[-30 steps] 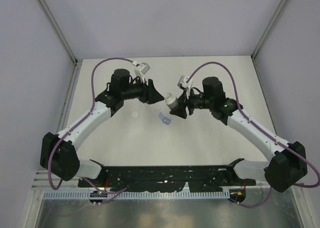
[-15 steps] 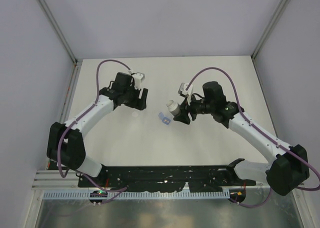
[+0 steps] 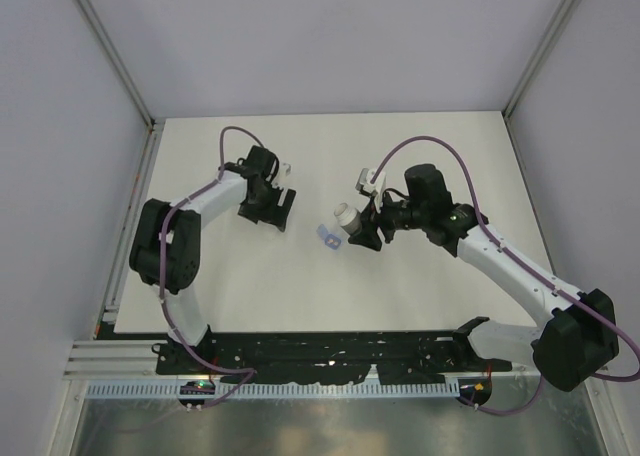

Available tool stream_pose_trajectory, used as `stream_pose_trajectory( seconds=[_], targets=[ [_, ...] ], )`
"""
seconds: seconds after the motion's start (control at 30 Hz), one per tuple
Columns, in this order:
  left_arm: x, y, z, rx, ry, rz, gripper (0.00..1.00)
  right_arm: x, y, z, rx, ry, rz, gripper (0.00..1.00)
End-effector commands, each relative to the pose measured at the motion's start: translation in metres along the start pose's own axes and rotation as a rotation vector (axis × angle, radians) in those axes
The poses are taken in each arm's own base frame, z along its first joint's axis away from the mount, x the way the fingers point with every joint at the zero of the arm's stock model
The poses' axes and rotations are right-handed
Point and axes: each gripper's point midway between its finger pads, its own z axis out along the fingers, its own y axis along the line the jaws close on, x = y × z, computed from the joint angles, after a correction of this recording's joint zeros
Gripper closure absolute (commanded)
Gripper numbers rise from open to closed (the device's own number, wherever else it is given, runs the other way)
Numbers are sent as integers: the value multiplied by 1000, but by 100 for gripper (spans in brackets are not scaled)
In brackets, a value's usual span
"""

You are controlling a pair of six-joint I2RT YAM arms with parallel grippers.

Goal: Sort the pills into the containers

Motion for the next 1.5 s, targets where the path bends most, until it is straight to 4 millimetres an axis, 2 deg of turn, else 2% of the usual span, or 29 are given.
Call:
stream_pose_trajectory(
  seconds=[0.0,0.4,0.63,1.03,1.37,1.47],
  targets=[
    [-4,-1,1,18,27,-12,18,-13,-1,-2,1,-37,-43,94],
    [2,4,19,2,72,-30,28,-9,-1,2,-16,-21,-42,94],
    [1,5,23,-3,78,-45,36,-8,-1,3,-23,-20,-41,94],
    [9,9,26,-43,97,-76,42,-9,1,3,-33,-23,-39,94],
    [12,-2,32,-32,107,-60,51,-9,1,3,-35,-22,-32,94],
    [11,-1,30,-35,97,-55,51,-8,2,4,-37,-19,-30,94]
  ],
)
